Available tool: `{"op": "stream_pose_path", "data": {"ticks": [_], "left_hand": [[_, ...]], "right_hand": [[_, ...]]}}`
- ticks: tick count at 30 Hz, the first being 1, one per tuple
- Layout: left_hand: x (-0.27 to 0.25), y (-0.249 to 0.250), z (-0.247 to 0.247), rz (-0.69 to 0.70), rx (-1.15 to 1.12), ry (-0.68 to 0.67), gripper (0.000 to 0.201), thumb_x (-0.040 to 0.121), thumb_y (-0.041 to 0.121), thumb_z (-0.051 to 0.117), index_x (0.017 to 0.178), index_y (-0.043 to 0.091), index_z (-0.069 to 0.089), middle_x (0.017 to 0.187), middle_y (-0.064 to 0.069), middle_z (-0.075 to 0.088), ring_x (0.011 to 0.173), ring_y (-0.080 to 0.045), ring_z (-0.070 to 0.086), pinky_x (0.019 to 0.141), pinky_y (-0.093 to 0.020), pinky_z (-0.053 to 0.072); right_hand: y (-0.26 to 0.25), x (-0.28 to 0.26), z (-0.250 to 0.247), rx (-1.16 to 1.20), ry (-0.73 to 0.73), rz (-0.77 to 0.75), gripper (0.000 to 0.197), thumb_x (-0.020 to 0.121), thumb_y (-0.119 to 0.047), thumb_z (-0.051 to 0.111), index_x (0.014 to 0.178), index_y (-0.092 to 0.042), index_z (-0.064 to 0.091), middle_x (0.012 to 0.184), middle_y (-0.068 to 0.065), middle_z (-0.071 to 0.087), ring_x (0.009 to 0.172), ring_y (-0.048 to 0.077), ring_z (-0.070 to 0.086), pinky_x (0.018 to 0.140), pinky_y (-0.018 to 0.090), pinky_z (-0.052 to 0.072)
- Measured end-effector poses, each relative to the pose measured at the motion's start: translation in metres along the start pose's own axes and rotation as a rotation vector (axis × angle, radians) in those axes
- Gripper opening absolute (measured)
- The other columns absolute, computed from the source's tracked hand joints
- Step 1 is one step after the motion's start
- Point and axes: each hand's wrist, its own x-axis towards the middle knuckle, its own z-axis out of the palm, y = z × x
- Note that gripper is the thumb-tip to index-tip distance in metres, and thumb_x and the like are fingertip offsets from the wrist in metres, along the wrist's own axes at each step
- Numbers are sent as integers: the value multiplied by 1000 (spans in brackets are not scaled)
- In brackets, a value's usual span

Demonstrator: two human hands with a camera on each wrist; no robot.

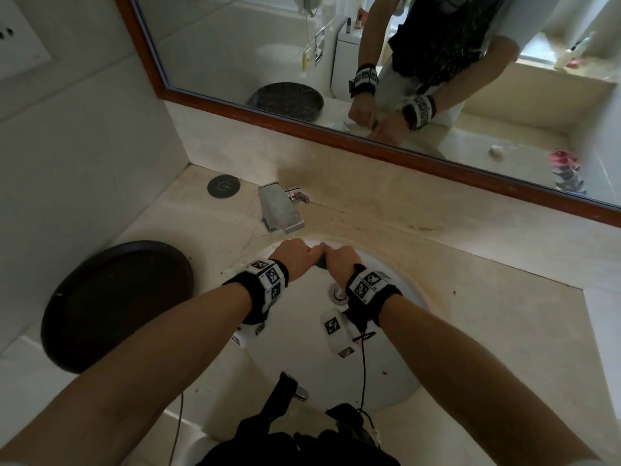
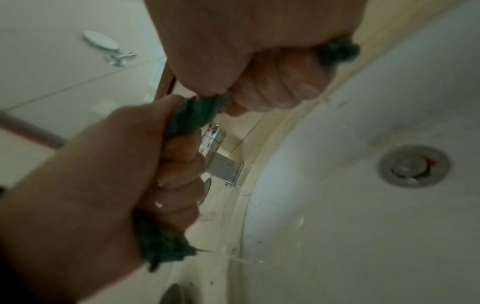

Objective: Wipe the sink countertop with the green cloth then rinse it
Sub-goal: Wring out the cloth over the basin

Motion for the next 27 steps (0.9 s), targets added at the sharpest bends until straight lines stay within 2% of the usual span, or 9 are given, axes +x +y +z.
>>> {"op": "stream_pose_path", "data": {"ticks": [2,3,5,10,15,20,22,25,27], "left_hand": [[3,-4,0,77,164,-8,58,98,40,39,48,10,32,50,-6,34,47,-21,32,57,-34,33],[5,-5,1,115,238,-24,58,99,39,38,49,10,32,49,-6,34,47,-20,31,58,-33,32],[7,-6,0,182,374,-49,57,100,38,34,49,11,32,49,-5,35,46,-19,30,58,-33,33],[7,-3,-2,295,631,-84,59,101,41,29,50,11,35,50,-4,41,51,-21,39,58,-32,36],[5,-2,-5,384,778,-97,58,102,41,25,53,13,40,53,-2,44,60,-24,45,60,-32,38],[8,-11,-3,423,793,-162,53,104,40,24,79,11,61,84,-14,68,75,-31,58,70,-36,44],[12,-16,-2,410,760,-196,52,104,40,22,87,12,62,80,-13,64,80,-32,59,73,-36,44],[18,-25,0,372,725,-184,56,104,43,18,77,12,57,62,-4,47,71,-30,53,70,-35,43],[20,-31,2,342,659,-181,62,103,45,18,77,10,61,66,-6,52,68,-27,51,70,-34,44]], "right_hand": [[3,5,5,25,-108,44,16,92,-14,56,106,-11,49,65,2,43,53,18,40,51,28,34],[8,8,7,28,-168,50,7,92,-12,56,92,-13,49,67,2,50,55,20,45,54,28,37],[7,4,6,301,-292,109,24,97,-16,47,73,-19,45,61,-2,59,57,16,50,50,23,41],[7,-2,9,509,-363,223,39,95,-6,36,58,-13,40,49,3,39,42,14,30,45,24,23],[10,-3,8,570,-422,274,38,97,-5,32,60,-14,38,34,-3,36,25,9,27,32,15,25],[18,3,18,590,-431,340,34,97,-10,40,63,-10,45,36,-1,43,26,11,37,40,24,33],[20,6,22,665,-446,363,34,98,-11,40,63,-11,44,38,-1,40,27,10,33,35,20,30],[22,6,25,771,-451,340,38,101,-16,34,64,-14,41,41,-3,34,31,8,25,31,17,23],[21,3,23,733,-443,318,42,102,-28,37,61,-17,42,42,-4,33,32,8,24,32,16,20]]}}
